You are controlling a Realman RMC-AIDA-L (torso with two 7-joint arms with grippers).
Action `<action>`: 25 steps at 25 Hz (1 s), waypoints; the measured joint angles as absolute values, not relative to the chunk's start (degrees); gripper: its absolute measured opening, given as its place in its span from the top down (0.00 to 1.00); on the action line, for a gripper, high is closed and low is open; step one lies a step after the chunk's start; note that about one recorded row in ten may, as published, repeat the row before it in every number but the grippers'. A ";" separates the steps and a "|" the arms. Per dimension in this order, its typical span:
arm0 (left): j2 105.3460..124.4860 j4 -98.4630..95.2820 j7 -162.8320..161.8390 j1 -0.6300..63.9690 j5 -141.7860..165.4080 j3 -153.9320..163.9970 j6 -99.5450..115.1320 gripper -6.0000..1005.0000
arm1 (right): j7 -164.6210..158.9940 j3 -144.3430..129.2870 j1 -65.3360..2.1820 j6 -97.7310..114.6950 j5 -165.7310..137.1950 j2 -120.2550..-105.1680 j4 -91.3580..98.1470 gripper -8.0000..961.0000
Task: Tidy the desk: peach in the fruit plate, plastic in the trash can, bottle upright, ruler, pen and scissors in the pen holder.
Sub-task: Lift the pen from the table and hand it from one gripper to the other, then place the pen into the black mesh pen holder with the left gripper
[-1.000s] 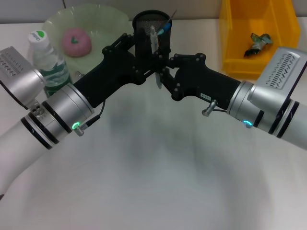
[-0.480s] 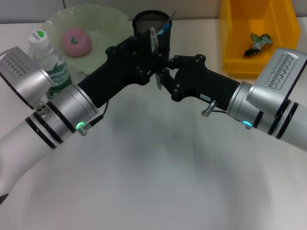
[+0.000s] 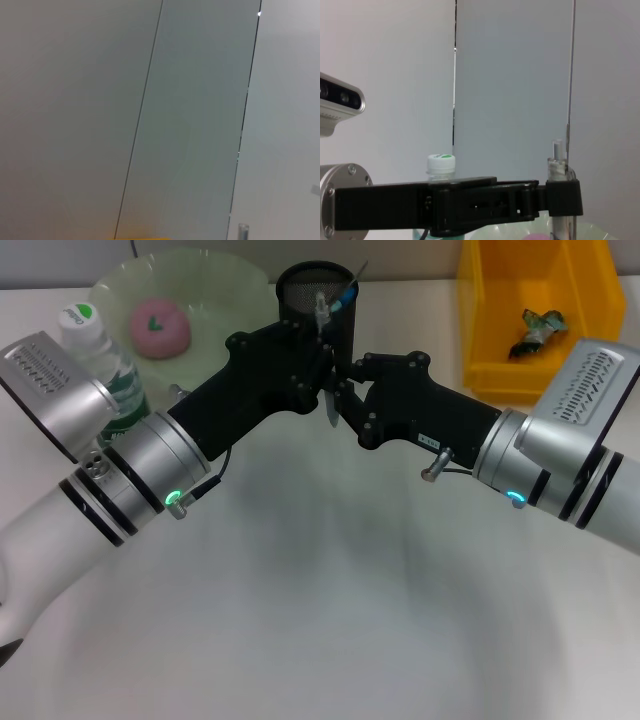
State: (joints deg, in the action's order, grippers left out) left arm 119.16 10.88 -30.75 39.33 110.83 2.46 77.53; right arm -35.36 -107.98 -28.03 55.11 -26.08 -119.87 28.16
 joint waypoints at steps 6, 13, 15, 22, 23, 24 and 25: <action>119.15 10.95 -30.14 39.77 110.86 2.65 77.54 0.84 | -35.76 -107.76 -28.07 55.13 -26.07 -119.87 28.31 0.85; 119.23 10.89 -30.15 39.84 111.16 2.50 77.58 0.84 | -35.93 -107.82 -28.52 55.11 -26.07 -119.88 27.94 0.78; 119.21 10.70 -30.15 39.85 111.11 2.09 77.53 0.84 | -35.96 -107.67 -28.43 55.10 -26.08 -119.88 27.90 0.69; 119.18 10.54 -29.81 39.84 110.92 0.20 77.35 0.84 | -35.99 -106.77 -28.27 55.10 -26.10 -119.86 25.68 0.51; 119.18 10.57 -29.43 39.85 111.00 -0.57 77.34 0.84 | -35.99 -106.77 -28.27 55.10 -26.10 -119.86 25.68 0.49; 119.18 10.76 -28.92 39.95 111.00 -1.25 77.34 0.84 | -35.99 -106.20 -28.27 55.09 -26.10 -119.85 24.87 0.47; 119.18 10.92 -28.38 40.10 111.02 -2.02 77.33 0.85 | -36.00 -105.68 -28.25 55.10 -26.11 -119.83 24.22 0.45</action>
State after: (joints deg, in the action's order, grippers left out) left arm 119.18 10.92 -28.38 40.10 111.02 -2.02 77.33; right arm -36.00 -105.68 -28.25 55.10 -26.11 -119.83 24.22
